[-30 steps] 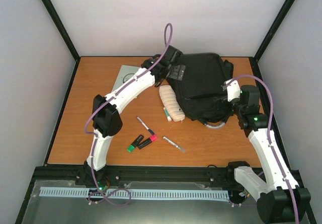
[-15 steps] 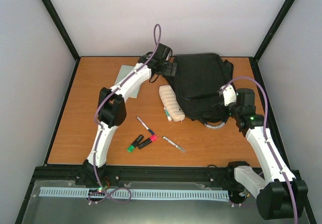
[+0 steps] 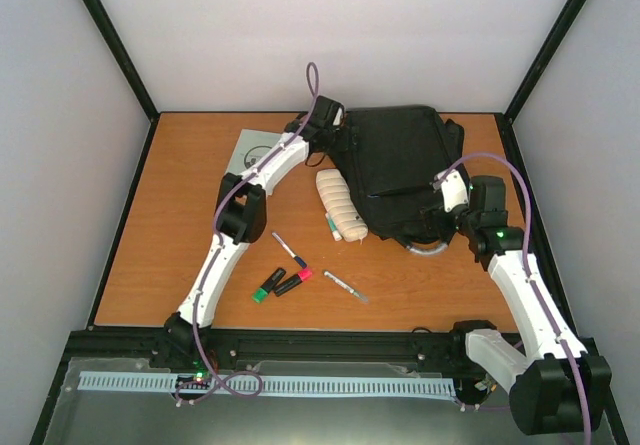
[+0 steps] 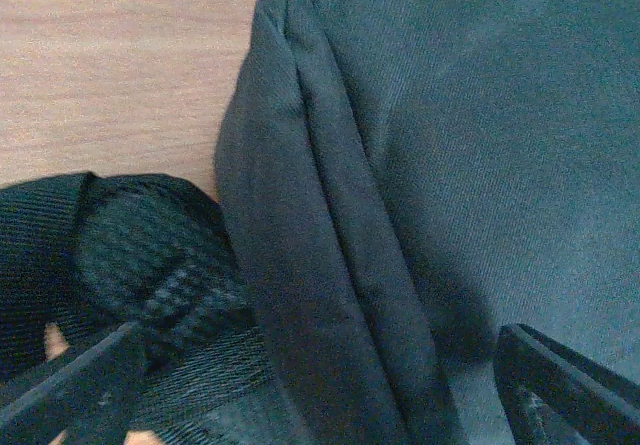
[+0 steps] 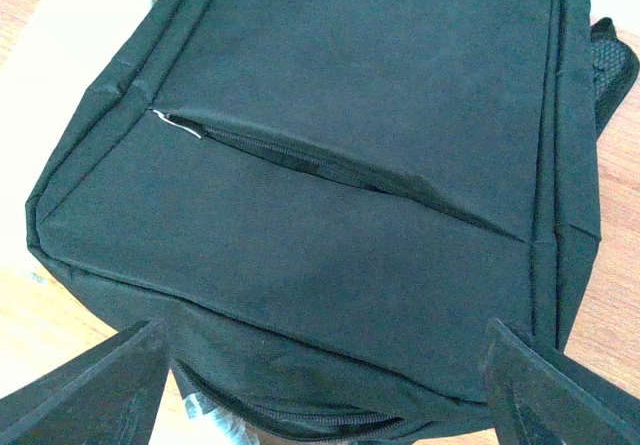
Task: Pack the student bag
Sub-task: Move the student bag to the center of the board.
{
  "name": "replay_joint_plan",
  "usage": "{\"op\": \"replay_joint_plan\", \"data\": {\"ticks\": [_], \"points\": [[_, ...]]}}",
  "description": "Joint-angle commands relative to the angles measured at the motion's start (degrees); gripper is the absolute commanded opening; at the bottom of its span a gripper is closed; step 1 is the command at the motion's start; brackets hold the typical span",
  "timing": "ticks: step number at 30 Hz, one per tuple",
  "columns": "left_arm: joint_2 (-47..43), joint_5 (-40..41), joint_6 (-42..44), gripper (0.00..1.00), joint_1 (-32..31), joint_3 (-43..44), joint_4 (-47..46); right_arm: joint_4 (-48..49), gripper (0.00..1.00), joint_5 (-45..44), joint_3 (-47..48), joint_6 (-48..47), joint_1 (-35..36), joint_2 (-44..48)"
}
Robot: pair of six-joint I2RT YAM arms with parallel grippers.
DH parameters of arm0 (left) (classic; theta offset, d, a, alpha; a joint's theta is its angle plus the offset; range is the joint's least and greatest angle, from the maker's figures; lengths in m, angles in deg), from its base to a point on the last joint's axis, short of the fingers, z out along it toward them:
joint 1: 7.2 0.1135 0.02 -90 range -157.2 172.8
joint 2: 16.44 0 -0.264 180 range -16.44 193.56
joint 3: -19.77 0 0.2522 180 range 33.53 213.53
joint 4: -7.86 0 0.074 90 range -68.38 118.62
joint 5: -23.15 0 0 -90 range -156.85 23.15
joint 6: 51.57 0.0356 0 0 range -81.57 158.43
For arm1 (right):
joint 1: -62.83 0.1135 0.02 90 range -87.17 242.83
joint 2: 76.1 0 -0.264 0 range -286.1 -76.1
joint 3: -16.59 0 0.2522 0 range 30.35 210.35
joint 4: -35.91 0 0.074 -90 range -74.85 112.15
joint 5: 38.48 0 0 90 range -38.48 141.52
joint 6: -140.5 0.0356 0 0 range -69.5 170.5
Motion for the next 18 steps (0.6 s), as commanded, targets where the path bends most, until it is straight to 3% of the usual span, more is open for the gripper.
{"op": "replay_joint_plan", "data": {"ticks": [1, 3, 9, 18], "points": [[3.3, -6.5, -0.5, 0.9, 0.4, 3.3, -6.0, 0.2, 0.86, 0.7, -0.2, -0.4, -0.5, -1.3], [5.0, -10.9, 0.8, 0.77, 0.4, 4.2, -6.3, 0.2, 0.86, 0.7, 0.0, -0.4, -0.5, -1.9], [7.1, -16.8, -1.2, 0.6, 0.3, 4.1, -7.1, -0.1, 0.84, 1.4, 0.4, -0.5, -0.5, -3.1], [5.2, -22.9, 4.0, 0.49, -1.4, -0.2, -7.4, -0.2, 0.84, 1.6, 0.4, -0.6, -0.5, -3.6]]}}
